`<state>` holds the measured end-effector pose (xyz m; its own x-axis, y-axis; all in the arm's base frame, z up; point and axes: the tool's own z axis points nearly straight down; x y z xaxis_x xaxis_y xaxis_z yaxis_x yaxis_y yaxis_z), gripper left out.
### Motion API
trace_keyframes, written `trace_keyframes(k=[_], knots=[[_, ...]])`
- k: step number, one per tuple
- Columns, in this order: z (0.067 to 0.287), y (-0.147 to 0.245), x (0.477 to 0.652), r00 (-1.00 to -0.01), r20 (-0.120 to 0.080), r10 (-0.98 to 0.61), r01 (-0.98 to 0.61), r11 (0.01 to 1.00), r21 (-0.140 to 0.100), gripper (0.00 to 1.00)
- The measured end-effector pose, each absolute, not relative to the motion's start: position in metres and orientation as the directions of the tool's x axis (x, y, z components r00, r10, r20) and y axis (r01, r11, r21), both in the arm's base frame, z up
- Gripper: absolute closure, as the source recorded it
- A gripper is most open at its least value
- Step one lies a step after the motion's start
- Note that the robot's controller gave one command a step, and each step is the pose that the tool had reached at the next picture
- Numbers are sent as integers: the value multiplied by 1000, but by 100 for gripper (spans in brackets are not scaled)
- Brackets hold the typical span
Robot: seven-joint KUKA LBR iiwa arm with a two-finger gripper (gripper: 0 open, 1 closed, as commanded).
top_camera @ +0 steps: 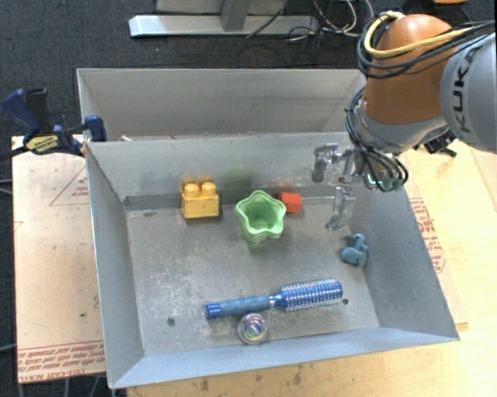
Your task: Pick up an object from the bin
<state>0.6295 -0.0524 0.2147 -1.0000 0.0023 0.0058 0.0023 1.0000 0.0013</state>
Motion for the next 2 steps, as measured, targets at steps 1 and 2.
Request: trace_keyframes(k=[1, 2], knots=[[77, -125, 540, -965, 6, -260, -260, 966, 3, 0], [69, -62, 509, -970, 3, -243, -243, 970, 6, 0]])
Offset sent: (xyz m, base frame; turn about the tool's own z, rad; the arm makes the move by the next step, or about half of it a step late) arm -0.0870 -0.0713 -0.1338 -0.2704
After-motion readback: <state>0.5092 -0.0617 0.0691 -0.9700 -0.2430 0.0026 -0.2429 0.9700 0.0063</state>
